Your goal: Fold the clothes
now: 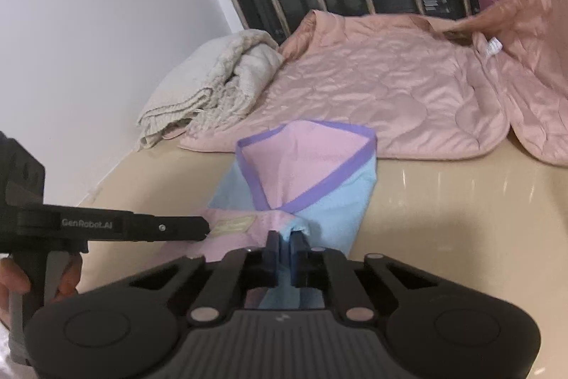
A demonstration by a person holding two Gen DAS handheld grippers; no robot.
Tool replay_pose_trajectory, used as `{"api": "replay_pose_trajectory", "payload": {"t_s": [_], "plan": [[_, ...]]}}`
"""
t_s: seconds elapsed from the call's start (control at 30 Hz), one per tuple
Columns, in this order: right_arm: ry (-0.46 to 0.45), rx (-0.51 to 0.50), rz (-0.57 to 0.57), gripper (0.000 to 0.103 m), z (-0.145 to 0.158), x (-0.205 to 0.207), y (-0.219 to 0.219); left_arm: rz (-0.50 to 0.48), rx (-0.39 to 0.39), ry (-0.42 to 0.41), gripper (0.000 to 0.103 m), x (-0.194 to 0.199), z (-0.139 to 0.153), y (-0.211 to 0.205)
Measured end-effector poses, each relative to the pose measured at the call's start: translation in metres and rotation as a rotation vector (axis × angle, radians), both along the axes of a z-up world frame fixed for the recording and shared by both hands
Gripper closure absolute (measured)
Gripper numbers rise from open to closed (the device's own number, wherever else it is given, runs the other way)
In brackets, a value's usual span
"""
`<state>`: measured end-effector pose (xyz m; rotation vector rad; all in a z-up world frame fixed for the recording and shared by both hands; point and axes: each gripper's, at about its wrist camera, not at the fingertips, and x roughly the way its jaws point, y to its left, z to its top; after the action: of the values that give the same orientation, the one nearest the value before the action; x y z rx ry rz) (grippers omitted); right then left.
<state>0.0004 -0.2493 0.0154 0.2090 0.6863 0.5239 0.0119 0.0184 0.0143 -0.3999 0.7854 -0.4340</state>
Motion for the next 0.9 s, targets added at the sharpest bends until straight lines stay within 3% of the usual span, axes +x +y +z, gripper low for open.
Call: {"api": "replay_pose_trajectory", "payload": {"t_s": [0.13,0.2,0.23,0.27,0.33,0.5,0.6,0.7,0.73,0.77,0.8,0.9], "plan": [[-0.047,-0.015,-0.003,0.098,0.01,0.005,0.005,0.032,0.002,-0.045,0.101,-0.006,0.008,0.002],[-0.07,-0.023,-0.004,0.098,0.015,0.007,0.007,0.048,0.015,-0.019,0.101,-0.004,0.004,0.002],[-0.057,-0.047,-0.003,0.097,0.013,0.011,0.01,0.056,0.021,-0.006,0.093,-0.003,0.001,0.002],[-0.029,-0.084,0.001,0.096,0.008,0.016,0.014,0.064,0.027,0.007,0.073,-0.002,-0.001,0.002],[-0.019,-0.124,-0.016,0.09,0.003,0.012,0.015,0.065,0.036,0.008,0.067,-0.01,0.002,0.004],[-0.182,-0.119,0.009,0.085,0.025,-0.053,0.009,0.056,0.16,-0.063,0.068,-0.05,0.003,-0.005],[-0.137,-0.138,0.104,0.086,0.012,-0.073,0.019,0.055,0.251,-0.106,0.087,-0.073,0.0,-0.013],[-0.11,-0.192,0.109,0.086,-0.006,-0.078,0.028,0.054,0.34,-0.149,0.086,-0.096,-0.003,-0.021],[-0.116,-0.192,0.107,0.086,-0.002,-0.079,0.028,0.069,0.331,-0.138,0.078,-0.097,0.002,-0.018],[-0.115,-0.194,0.111,0.086,0.005,-0.078,0.027,0.059,0.293,-0.138,0.06,-0.093,0.01,-0.012],[-0.136,-0.184,0.108,0.084,0.016,-0.076,0.024,0.049,0.255,-0.139,0.052,-0.089,0.018,-0.007],[-0.219,-0.163,0.047,0.057,0.051,-0.055,0.012,0.065,0.214,-0.132,0.04,-0.054,0.043,0.007]]}}
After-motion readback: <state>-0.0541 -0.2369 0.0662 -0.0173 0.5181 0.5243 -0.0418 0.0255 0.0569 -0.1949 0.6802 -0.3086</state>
